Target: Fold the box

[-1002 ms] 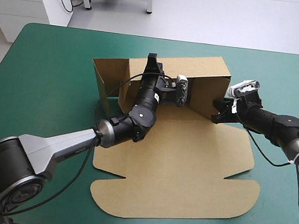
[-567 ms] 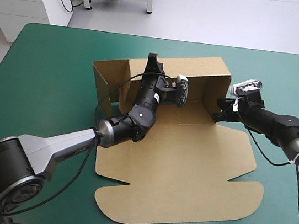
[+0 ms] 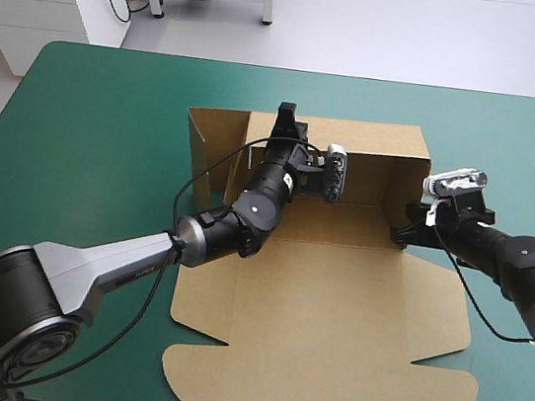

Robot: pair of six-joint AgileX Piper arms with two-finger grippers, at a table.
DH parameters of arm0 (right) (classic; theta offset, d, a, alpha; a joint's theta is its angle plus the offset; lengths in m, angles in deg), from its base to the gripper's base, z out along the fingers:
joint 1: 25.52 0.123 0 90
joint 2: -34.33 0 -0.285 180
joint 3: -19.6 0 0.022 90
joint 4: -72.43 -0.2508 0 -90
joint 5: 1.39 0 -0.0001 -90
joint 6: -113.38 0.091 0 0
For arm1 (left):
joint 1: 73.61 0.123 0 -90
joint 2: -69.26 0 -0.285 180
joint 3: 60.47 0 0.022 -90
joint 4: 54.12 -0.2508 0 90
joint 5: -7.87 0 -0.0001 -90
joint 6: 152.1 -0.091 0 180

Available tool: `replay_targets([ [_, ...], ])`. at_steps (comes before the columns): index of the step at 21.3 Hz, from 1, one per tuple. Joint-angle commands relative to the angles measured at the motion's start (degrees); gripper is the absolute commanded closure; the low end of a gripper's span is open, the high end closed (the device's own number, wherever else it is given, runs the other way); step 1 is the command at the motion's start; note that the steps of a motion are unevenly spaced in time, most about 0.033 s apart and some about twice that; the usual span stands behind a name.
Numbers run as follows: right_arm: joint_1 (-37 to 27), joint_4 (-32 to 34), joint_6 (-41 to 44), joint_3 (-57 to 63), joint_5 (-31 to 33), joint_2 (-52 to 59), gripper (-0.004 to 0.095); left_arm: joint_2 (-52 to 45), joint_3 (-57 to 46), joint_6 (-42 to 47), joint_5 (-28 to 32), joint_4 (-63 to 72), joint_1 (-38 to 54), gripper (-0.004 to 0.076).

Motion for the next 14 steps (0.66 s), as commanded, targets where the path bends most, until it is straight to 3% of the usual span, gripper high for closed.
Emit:
replay_targets([
  [1, 0.44, -2.14, -0.47, 0.58, 2.74, 2.55, 0.0907, -3.02, 1.45, 0.80, -0.33, -4.71, -0.48, 0.0731],
  [6, 0.44, -3.46, -0.20, 1.09, 2.62, 2.42, 0.0906, -3.02, 1.45, 0.80, -0.65, -4.86, -0.48, 0.0713],
  [8, 0.44, -3.46, -0.05, 1.09, 2.62, 2.42, 0.0907, -3.02, 1.45, 0.80, -1.41, -4.86, -0.48, 0.0636],
  [13, 0.44, -3.46, 1.10, 1.09, 1.01, 2.42, 0.0907, -3.02, 1.45, 0.91, 1.18, -4.86, -0.48, 0.0351],
  [14, 0.44, -3.46, 1.40, 1.09, 0.88, 2.42, 0.0906, -3.02, 1.45, 0.72, 1.66, -4.86, -0.48, 0.0332],
])
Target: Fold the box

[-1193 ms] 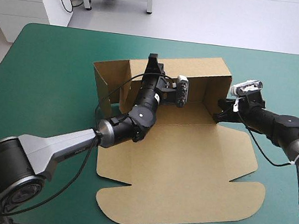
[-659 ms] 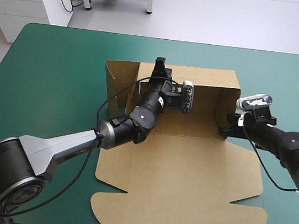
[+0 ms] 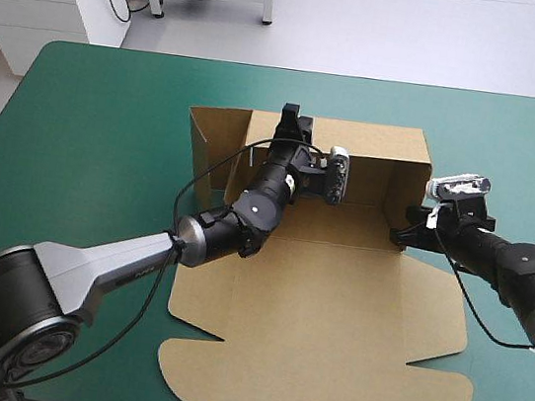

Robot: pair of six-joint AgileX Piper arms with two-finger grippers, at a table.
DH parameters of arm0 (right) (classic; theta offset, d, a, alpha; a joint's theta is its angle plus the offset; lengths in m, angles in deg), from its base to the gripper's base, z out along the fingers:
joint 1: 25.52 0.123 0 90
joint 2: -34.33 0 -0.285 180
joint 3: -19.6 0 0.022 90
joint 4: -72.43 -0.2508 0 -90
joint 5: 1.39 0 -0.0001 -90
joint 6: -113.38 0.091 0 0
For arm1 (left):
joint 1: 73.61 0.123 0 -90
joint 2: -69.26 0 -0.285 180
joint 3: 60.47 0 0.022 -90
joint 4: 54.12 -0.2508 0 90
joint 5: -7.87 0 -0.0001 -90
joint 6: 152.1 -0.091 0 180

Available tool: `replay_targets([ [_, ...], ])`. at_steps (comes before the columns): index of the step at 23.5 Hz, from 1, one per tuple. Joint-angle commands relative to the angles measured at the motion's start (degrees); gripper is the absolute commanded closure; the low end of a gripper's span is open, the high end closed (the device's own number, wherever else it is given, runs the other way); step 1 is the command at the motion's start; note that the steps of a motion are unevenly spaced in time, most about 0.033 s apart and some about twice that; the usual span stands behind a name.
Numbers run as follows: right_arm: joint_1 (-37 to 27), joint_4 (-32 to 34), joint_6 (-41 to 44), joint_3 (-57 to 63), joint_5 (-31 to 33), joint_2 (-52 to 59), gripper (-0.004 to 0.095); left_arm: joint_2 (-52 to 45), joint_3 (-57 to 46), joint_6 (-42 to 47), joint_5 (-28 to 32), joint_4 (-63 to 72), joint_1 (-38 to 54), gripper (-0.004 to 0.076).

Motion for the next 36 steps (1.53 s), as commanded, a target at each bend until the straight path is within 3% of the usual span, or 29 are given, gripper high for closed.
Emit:
replay_targets([
  [1, 0.38, -0.55, 0.99, -0.92, 1.97, 1.51, 0.0907, -3.02, 1.45, 0.86, 0.06, -4.49, -0.76, 0.0328],
  [10, 0.38, 0.03, 2.53, -0.92, 0.30, 1.51, 0.0906, -3.68, 2.04, 1.47, -8.50, -4.49, -6.80, 0.0329],
  [16, 0.38, 0.03, 3.49, -0.92, -0.21, 1.51, 0.0907, -5.54, 2.04, 5.60, -14.63, -4.36, -11.33, 0.0381],
  [18, 0.38, 0.45, 3.49, -0.92, -0.52, 1.51, 0.0907, -6.43, 2.04, 5.60, -17.69, -4.13, -13.38, 0.0433],
  [20, 0.38, 2.25, 4.45, -0.92, -1.02, 1.51, 0.0907, -7.85, 2.04, 5.60, -22.76, -2.85, -16.36, 0.0545],
  [21, 0.38, 3.00, 6.17, -0.92, -0.79, 1.51, 0.0907, -9.21, 2.04, 4.92, -25.53, -1.16, -18.14, 0.0641],
  [23, 0.38, 3.12, 7.24, -0.92, 0.03, 1.63, 0.0907, -11.53, 2.04, 0.91, -27.32, 2.87, -19.37, 0.0724],
  [27, 0.38, 3.68, 10.17, -0.92, 2.51, 3.29, 0.0907, -18.47, 2.04, -4.15, -27.67, 10.66, -16.65, 0.0716],
  [31, 0.38, 16.79, 25.78, -1.30, 5.56, 7.44, 0.0907, -26.70, 2.04, -4.15, -25.93, 16.90, -8.18, 0.0716],
  [34, 0.38, 26.66, 38.72, -6.16, 15.82, 8.00, 0.0907, -31.64, 2.04, -4.99, -24.93, 27.12, 1.45, 0.0716],
  [36, 0.38, 29.02, 42.71, -9.41, 20.67, 8.00, 0.0907, -33.27, 2.04, -4.99, -24.48, 30.46, 5.99, 0.0716],
])
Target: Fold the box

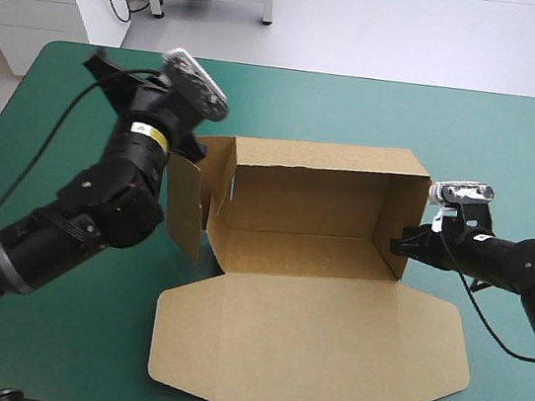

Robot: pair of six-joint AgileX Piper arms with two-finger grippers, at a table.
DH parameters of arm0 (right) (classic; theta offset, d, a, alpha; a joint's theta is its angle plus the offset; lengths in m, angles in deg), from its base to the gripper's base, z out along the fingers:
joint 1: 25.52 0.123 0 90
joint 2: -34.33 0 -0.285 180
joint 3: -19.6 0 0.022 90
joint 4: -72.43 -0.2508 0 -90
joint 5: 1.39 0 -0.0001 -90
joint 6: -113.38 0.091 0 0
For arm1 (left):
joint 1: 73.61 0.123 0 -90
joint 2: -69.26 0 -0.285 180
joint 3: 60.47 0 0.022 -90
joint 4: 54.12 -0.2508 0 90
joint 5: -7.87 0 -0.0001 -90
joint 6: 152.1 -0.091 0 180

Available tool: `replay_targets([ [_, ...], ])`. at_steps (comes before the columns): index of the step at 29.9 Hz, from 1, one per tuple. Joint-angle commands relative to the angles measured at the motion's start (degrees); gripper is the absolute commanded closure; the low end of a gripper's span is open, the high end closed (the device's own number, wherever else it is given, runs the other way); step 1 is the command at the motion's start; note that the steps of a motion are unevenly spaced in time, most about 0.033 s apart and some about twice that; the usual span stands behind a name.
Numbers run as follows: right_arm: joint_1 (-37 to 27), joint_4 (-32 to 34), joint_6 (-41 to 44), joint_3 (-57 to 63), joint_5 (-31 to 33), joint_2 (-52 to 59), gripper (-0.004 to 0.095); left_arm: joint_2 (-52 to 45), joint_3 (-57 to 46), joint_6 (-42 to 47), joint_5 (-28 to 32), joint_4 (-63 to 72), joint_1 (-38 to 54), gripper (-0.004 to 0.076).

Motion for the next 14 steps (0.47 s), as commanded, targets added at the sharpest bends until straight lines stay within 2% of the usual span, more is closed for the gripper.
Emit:
replay_targets([
  [1, 0.27, 1.79, 7.49, -6.06, 7.41, 1.58, 0.0906, -4.05, 1.88, -0.13, 1.67, 3.10, 6.49, 0.0716],
  [4, 0.27, 5.18, 12.49, -10.55, 10.58, 0.33, 0.0907, -5.43, 1.88, -1.10, 2.97, 9.82, 12.81, 0.0716],
  [8, 0.27, 10.53, 17.51, -15.54, 17.64, -3.96, 0.0907, -5.67, 1.88, -6.56, 2.92, 19.78, 20.03, 0.0716],
  [10, 0.27, 10.69, 17.50, -16.96, 20.34, -6.59, 0.0907, -5.67, 1.88, -9.03, 2.64, 24.22, 22.83, 0.0716],
  [14, 0.27, 10.14, 17.68, -18.51, 20.58, -10.52, 0.0905, -5.67, 1.88, -9.52, 2.33, 28.12, 27.19, 0.0716],
])
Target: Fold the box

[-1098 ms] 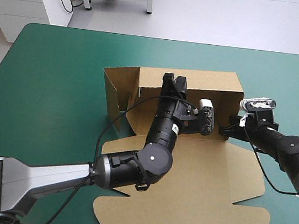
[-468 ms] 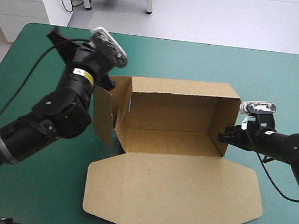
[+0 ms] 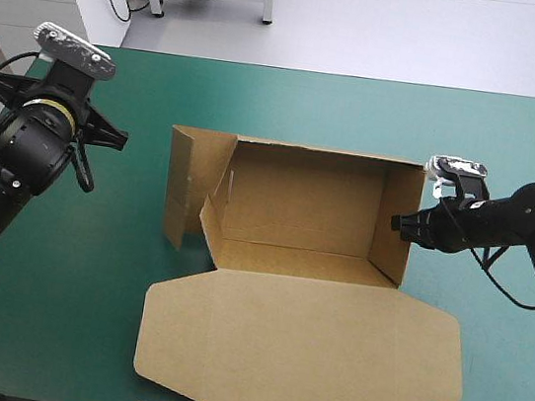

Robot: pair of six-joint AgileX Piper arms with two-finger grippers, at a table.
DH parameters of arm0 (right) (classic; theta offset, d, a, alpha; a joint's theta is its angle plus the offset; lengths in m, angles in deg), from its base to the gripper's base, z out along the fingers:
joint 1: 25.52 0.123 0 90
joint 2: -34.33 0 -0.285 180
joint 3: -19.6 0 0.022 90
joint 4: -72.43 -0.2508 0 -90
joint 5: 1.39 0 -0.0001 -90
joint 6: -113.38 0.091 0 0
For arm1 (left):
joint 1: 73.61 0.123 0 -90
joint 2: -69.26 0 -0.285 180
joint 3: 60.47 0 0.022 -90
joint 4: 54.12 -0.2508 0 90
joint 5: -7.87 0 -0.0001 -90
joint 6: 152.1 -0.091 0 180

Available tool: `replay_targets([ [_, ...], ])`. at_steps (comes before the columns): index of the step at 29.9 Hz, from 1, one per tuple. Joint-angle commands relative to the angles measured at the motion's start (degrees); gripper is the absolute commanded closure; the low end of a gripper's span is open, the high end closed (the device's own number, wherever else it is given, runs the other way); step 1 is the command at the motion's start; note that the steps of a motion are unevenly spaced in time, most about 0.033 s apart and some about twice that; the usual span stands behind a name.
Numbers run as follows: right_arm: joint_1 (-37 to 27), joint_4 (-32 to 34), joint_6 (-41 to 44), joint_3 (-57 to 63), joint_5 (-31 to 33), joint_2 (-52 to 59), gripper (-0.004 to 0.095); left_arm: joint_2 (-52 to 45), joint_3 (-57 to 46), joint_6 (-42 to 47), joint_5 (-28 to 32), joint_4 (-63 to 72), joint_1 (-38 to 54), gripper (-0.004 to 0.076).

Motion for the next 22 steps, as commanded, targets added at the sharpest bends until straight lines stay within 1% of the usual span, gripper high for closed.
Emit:
replay_targets([
  [1, 0.18, -1.15, 0.36, -2.61, 0.84, -1.93, 0.0905, -1.34, 1.88, -0.55, 1.96, 1.12, 3.31, 0.0716],
  [5, 0.18, -1.15, 0.36, -4.27, 0.20, -5.51, 0.0901, -1.14, 1.88, -2.02, 1.28, 3.68, 7.32, 0.0716],
  [7, 0.18, -1.15, 0.14, -5.30, -1.11, -6.70, 0.0873, -1.14, 1.88, -3.16, 1.39, 6.93, 9.45, 0.0716],
  [9, 0.18, -1.27, 0.14, -6.23, -2.69, -7.66, 0.0803, -1.00, 1.88, -4.01, 1.48, 9.89, 11.05, 0.0716],
  [11, 0.18, -1.16, 0.14, -7.40, -4.35, -8.05, 0.0700, -1.00, 1.88, -5.57, 1.48, 12.51, 12.36, 0.0716],
  [13, 0.18, -1.16, 0.14, -8.90, -5.95, -8.05, 0.0575, -1.00, 1.88, -7.81, 1.36, 14.57, 12.99, 0.0716],
  [14, 0.18, -1.16, 0.02, -10.07, -6.22, -8.05, 0.0530, -1.00, 1.88, -8.15, 1.22, 15.14, 13.28, 0.0716],
  [15, 0.18, -0.89, -0.15, -11.19, -6.20, -8.05, 0.0508, -1.00, 1.88, -8.15, 1.05, 15.03, 13.27, 0.0716],
  [18, 0.18, 0.34, -0.38, -16.07, -5.36, -8.05, 0.0496, -0.79, 1.88, -8.28, 0.12, 15.03, 13.27, 0.0716],
  [22, 0.18, 2.23, -0.38, -23.70, -1.07, -8.05, 0.0496, -0.65, 1.88, -8.26, -1.32, 15.03, 13.27, 0.0716],
])
